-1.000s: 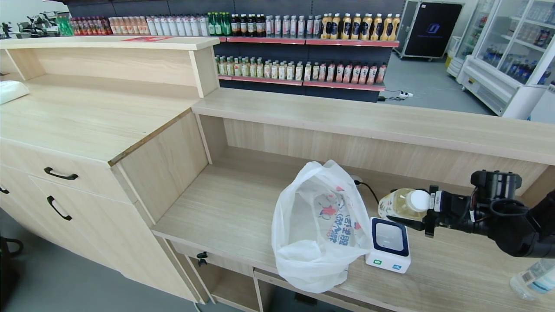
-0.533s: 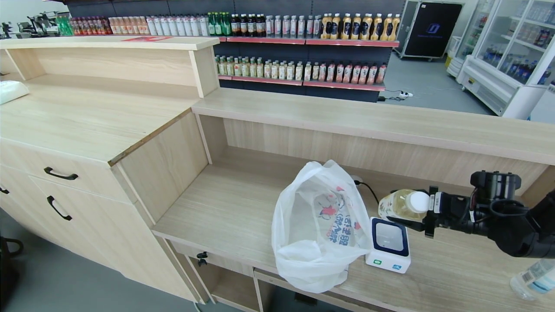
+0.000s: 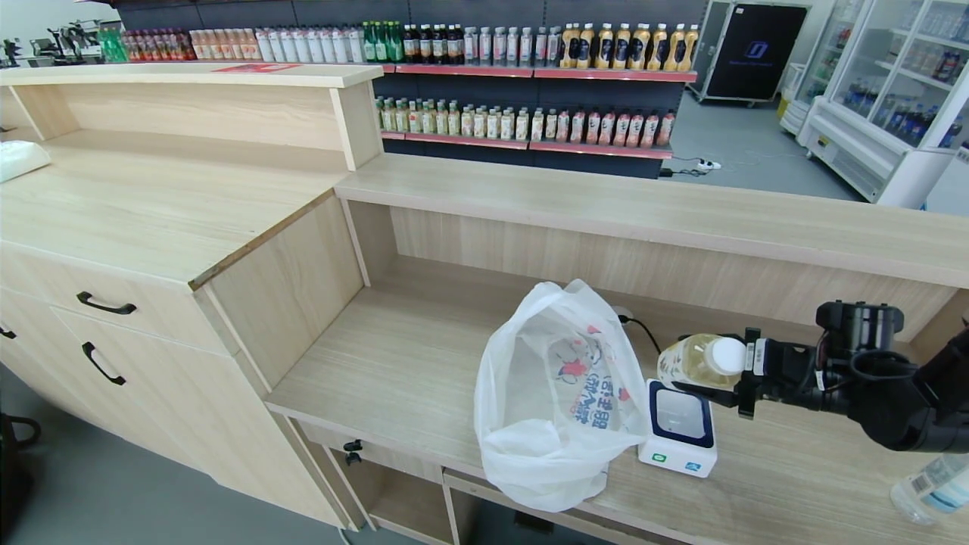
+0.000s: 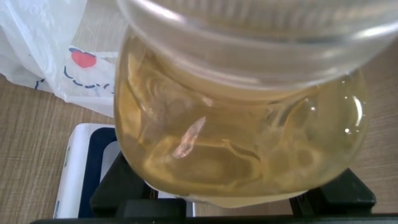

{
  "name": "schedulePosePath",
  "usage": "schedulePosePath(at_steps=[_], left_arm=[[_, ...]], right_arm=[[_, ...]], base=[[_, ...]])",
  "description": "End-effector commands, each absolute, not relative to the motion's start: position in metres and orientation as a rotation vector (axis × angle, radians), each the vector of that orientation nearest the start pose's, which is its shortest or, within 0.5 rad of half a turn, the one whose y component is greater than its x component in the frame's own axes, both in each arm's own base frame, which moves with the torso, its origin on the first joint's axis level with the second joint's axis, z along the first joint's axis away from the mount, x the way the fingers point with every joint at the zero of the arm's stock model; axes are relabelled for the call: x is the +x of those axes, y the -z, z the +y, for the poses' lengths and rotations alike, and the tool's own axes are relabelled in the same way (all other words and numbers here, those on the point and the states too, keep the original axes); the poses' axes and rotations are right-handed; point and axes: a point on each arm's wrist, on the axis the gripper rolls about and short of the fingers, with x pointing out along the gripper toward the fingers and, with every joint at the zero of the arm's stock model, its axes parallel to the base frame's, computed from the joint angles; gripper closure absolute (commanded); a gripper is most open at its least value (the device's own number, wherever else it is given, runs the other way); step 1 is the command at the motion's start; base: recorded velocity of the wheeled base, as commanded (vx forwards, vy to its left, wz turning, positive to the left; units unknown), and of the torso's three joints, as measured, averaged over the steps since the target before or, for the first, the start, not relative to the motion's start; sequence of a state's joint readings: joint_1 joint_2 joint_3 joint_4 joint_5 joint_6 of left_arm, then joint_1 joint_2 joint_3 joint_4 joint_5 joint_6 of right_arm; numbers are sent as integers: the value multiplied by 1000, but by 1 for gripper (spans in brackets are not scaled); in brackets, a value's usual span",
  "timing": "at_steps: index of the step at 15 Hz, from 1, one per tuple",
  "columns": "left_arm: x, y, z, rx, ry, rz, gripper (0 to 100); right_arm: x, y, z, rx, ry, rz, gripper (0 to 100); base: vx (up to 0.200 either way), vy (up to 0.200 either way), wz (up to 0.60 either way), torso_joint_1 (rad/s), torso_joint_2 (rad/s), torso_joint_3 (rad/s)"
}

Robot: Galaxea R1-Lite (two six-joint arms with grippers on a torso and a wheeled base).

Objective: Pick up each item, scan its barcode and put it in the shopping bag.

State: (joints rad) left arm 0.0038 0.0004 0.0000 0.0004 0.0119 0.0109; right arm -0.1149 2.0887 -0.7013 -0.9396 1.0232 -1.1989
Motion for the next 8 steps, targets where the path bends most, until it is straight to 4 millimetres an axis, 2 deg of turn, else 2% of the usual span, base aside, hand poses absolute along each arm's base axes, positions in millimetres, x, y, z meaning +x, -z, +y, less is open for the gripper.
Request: schedulePosePath(at_steps=[1, 8], left_arm=[[-23, -75, 0, 11, -17, 0, 100], [-23, -75, 0, 11, -17, 0, 100]], right_arm=[[338, -61, -20, -850, -988, -185, 100], [342, -58, -20, -855, -990, -185, 100]], base=[[0, 0, 0, 0, 0, 0], [0, 0, 0, 0, 0, 0]])
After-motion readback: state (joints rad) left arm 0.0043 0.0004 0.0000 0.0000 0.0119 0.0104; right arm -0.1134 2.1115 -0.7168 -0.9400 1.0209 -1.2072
